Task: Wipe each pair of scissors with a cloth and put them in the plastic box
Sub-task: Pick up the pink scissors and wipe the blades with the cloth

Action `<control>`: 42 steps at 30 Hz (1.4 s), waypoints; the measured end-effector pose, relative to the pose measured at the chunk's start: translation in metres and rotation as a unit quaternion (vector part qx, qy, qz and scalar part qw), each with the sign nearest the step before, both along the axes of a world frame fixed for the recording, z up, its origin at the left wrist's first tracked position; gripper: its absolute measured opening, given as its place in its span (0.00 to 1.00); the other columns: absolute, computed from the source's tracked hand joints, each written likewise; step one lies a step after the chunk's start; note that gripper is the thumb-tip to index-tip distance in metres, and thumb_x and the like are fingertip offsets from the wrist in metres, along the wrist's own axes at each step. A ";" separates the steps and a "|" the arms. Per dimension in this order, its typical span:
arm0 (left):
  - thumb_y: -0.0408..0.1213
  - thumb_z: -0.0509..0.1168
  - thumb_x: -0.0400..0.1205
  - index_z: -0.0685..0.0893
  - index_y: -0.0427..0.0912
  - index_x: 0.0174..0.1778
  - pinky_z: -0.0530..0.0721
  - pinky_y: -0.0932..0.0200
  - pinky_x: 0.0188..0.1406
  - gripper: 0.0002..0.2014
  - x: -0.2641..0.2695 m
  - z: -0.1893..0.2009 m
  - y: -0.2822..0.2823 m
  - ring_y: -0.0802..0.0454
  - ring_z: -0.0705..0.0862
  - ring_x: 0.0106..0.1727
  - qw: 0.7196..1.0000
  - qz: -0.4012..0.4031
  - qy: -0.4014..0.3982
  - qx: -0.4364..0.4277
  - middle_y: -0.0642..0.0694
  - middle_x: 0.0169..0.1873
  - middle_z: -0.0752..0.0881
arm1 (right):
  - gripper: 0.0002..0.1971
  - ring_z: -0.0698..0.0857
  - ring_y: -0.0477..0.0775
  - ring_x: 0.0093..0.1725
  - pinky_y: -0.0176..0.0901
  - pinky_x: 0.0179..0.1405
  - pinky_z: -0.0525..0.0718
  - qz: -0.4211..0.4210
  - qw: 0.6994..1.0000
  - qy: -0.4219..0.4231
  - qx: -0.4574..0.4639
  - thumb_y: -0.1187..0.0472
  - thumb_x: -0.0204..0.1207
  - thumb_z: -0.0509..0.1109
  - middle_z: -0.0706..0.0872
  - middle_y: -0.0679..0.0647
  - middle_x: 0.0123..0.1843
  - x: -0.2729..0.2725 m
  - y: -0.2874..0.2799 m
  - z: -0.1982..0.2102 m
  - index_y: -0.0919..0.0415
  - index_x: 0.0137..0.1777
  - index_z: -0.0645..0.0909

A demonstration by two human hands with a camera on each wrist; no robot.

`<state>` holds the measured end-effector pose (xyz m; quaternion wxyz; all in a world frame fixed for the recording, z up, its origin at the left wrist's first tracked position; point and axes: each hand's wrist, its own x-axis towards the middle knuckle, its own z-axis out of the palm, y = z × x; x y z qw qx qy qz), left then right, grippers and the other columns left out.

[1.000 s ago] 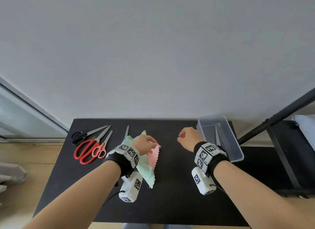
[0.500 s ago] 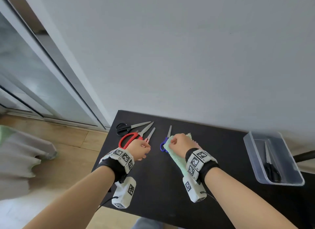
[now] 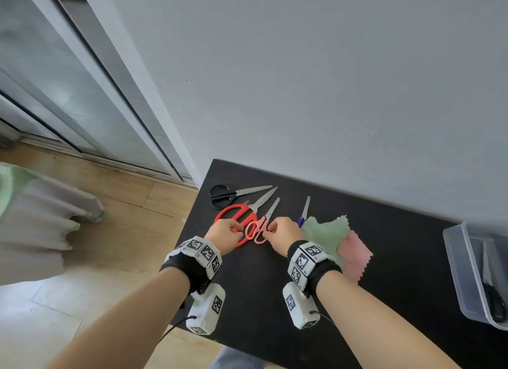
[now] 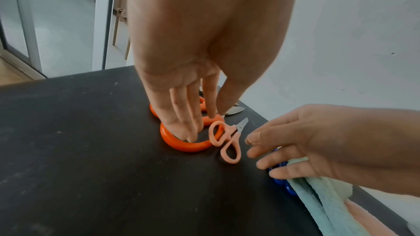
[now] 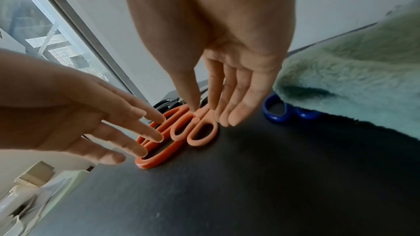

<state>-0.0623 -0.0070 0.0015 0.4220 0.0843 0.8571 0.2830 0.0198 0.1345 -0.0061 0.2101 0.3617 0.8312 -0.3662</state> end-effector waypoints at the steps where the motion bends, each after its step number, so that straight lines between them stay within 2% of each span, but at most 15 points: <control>1: 0.33 0.62 0.82 0.83 0.42 0.58 0.87 0.50 0.52 0.11 -0.001 -0.002 0.002 0.44 0.87 0.51 1.000 0.002 -0.005 0.001 0.42 0.51 0.85 | 0.14 0.85 0.58 0.59 0.46 0.59 0.81 -0.006 1.000 -0.005 -0.002 0.55 0.77 0.69 0.86 0.57 0.59 -0.002 -0.001 -0.004 0.59 0.59 0.82; 6: 0.30 0.61 0.81 0.84 0.43 0.57 0.87 0.45 0.51 0.12 -0.002 -0.009 0.012 0.43 0.87 0.46 1.000 0.006 -0.014 0.008 0.39 0.48 0.87 | 0.16 0.84 0.55 0.61 0.43 0.59 0.80 -0.038 0.999 -0.020 -0.026 0.57 0.78 0.69 0.85 0.57 0.63 -0.008 0.002 -0.015 0.60 0.64 0.81; 12: 0.27 0.65 0.78 0.81 0.42 0.53 0.86 0.44 0.55 0.10 -0.005 -0.019 0.021 0.43 0.87 0.50 0.999 0.035 -0.019 0.020 0.40 0.49 0.87 | 0.12 0.85 0.54 0.58 0.40 0.53 0.79 -0.072 0.996 -0.017 -0.059 0.60 0.77 0.70 0.87 0.56 0.59 -0.010 0.005 -0.020 0.60 0.59 0.84; 14: 0.26 0.67 0.79 0.82 0.39 0.55 0.86 0.47 0.55 0.10 -0.005 -0.023 0.022 0.44 0.87 0.48 0.998 0.053 -0.027 0.034 0.41 0.45 0.87 | 0.10 0.85 0.54 0.57 0.40 0.53 0.80 -0.076 0.995 -0.008 -0.066 0.60 0.77 0.69 0.88 0.56 0.57 -0.009 0.005 -0.019 0.60 0.57 0.85; 17: 0.23 0.66 0.79 0.84 0.39 0.50 0.87 0.51 0.52 0.08 -0.003 -0.024 0.024 0.46 0.86 0.42 0.995 0.062 -0.052 0.058 0.42 0.38 0.86 | 0.10 0.85 0.54 0.57 0.40 0.52 0.79 -0.065 0.996 0.002 -0.068 0.60 0.77 0.70 0.88 0.56 0.56 -0.007 0.005 -0.019 0.61 0.56 0.86; 21: 0.19 0.66 0.77 0.84 0.31 0.54 0.88 0.48 0.53 0.11 -0.003 -0.022 0.023 0.40 0.88 0.49 0.988 0.079 -0.090 0.093 0.34 0.45 0.87 | 0.11 0.87 0.57 0.52 0.46 0.52 0.82 -0.070 0.994 0.032 -0.083 0.59 0.77 0.71 0.89 0.60 0.50 -0.003 0.006 -0.012 0.66 0.53 0.86; 25: 0.20 0.66 0.78 0.84 0.32 0.50 0.89 0.60 0.41 0.08 -0.002 -0.006 0.022 0.47 0.87 0.42 0.976 0.088 -0.113 0.162 0.38 0.42 0.86 | 0.08 0.88 0.56 0.46 0.53 0.53 0.87 -0.120 0.974 0.120 -0.147 0.61 0.73 0.76 0.88 0.55 0.42 0.005 0.010 -0.001 0.63 0.50 0.85; 27: 0.20 0.66 0.79 0.83 0.36 0.47 0.89 0.59 0.42 0.07 0.000 0.005 0.025 0.48 0.88 0.41 0.971 0.086 -0.118 0.190 0.39 0.41 0.86 | 0.08 0.89 0.56 0.43 0.49 0.48 0.89 -0.144 0.960 0.161 -0.177 0.66 0.73 0.75 0.89 0.61 0.44 0.010 0.013 0.012 0.67 0.51 0.84; 29: 0.21 0.66 0.78 0.81 0.35 0.47 0.90 0.58 0.41 0.06 0.005 0.020 0.030 0.46 0.89 0.41 0.963 0.095 -0.131 0.216 0.37 0.42 0.88 | 0.09 0.88 0.53 0.39 0.42 0.43 0.90 -0.162 0.945 0.203 -0.199 0.70 0.74 0.73 0.89 0.65 0.45 0.017 0.018 0.029 0.71 0.54 0.83; 31: 0.24 0.70 0.77 0.78 0.32 0.49 0.90 0.58 0.40 0.08 0.012 0.038 0.036 0.44 0.90 0.41 0.953 0.095 -0.143 0.249 0.33 0.44 0.89 | 0.10 0.89 0.51 0.37 0.39 0.41 0.90 -0.166 0.930 0.237 -0.224 0.72 0.73 0.73 0.89 0.63 0.42 0.025 0.022 0.046 0.71 0.54 0.84; 34: 0.23 0.72 0.75 0.75 0.34 0.44 0.90 0.57 0.39 0.11 0.022 0.059 0.046 0.44 0.91 0.40 0.945 0.086 -0.146 0.280 0.34 0.39 0.90 | 0.12 0.90 0.48 0.34 0.35 0.37 0.87 -0.187 0.913 0.274 -0.236 0.71 0.70 0.77 0.89 0.60 0.38 0.039 0.030 0.067 0.72 0.53 0.86; 36: 0.23 0.72 0.75 0.75 0.34 0.44 0.90 0.56 0.41 0.11 0.029 0.071 0.052 0.42 0.91 0.41 0.941 0.083 -0.147 0.294 0.34 0.38 0.90 | 0.09 0.90 0.48 0.33 0.34 0.35 0.87 -0.203 0.904 0.292 -0.235 0.71 0.68 0.78 0.90 0.60 0.36 0.048 0.037 0.079 0.70 0.49 0.87; 38: 0.22 0.71 0.75 0.78 0.32 0.48 0.90 0.57 0.41 0.10 0.035 0.082 0.057 0.43 0.91 0.41 0.937 0.067 -0.154 0.307 0.35 0.39 0.90 | 0.06 0.90 0.49 0.32 0.34 0.35 0.86 -0.207 0.897 0.304 -0.246 0.72 0.68 0.78 0.90 0.59 0.34 0.059 0.044 0.091 0.66 0.44 0.88; 40: 0.22 0.70 0.76 0.81 0.30 0.51 0.89 0.61 0.39 0.09 0.041 0.091 0.060 0.46 0.91 0.39 0.938 0.043 -0.157 0.307 0.37 0.38 0.90 | 0.07 0.91 0.51 0.33 0.34 0.36 0.86 -0.202 0.894 0.303 -0.261 0.74 0.68 0.78 0.90 0.60 0.35 0.068 0.049 0.100 0.69 0.46 0.88; 42: 0.23 0.71 0.76 0.84 0.32 0.47 0.89 0.61 0.40 0.06 0.046 0.099 0.062 0.48 0.91 0.39 0.945 0.014 -0.144 0.295 0.38 0.38 0.90 | 0.09 0.91 0.53 0.35 0.36 0.39 0.88 -0.193 0.893 0.305 -0.269 0.74 0.68 0.77 0.91 0.66 0.39 0.077 0.053 0.107 0.72 0.49 0.88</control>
